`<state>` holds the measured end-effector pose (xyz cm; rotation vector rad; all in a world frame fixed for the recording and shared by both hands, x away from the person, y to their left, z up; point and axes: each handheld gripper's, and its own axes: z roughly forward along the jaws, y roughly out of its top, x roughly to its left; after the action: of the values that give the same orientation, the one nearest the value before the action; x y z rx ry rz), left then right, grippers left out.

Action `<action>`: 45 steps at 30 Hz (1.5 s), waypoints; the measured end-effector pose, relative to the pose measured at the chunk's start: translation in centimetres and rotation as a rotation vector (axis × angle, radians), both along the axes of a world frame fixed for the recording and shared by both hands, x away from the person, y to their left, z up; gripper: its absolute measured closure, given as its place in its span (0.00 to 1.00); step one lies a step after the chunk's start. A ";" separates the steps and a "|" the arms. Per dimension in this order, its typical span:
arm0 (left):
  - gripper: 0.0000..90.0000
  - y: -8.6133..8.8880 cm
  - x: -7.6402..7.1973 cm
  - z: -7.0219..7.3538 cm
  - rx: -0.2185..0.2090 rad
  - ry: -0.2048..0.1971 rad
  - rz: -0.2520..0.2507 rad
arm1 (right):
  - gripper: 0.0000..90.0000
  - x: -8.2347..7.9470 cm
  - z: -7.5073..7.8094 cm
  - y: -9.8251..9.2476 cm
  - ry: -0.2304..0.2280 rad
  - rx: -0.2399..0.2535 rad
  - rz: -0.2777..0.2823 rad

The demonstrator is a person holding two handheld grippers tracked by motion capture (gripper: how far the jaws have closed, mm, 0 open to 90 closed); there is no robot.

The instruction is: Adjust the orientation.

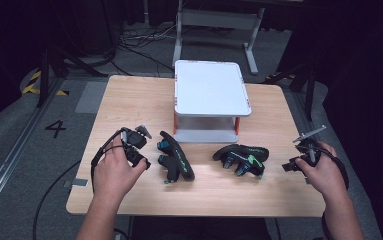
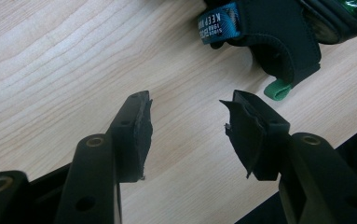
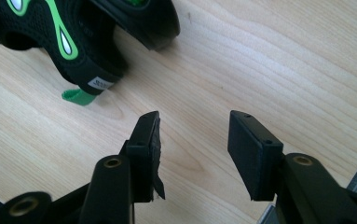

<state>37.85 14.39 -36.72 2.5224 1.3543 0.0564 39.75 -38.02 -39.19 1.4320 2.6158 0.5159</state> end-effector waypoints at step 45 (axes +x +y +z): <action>0.53 -3.5 1.9 -5.5 0.027 -0.043 -0.205 | 0.57 0.1 -0.5 1.3 0.005 -0.008 0.042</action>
<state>39.70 10.84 -42.22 2.6521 1.0793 0.0880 39.86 -36.75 -39.65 1.3810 2.6543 0.5071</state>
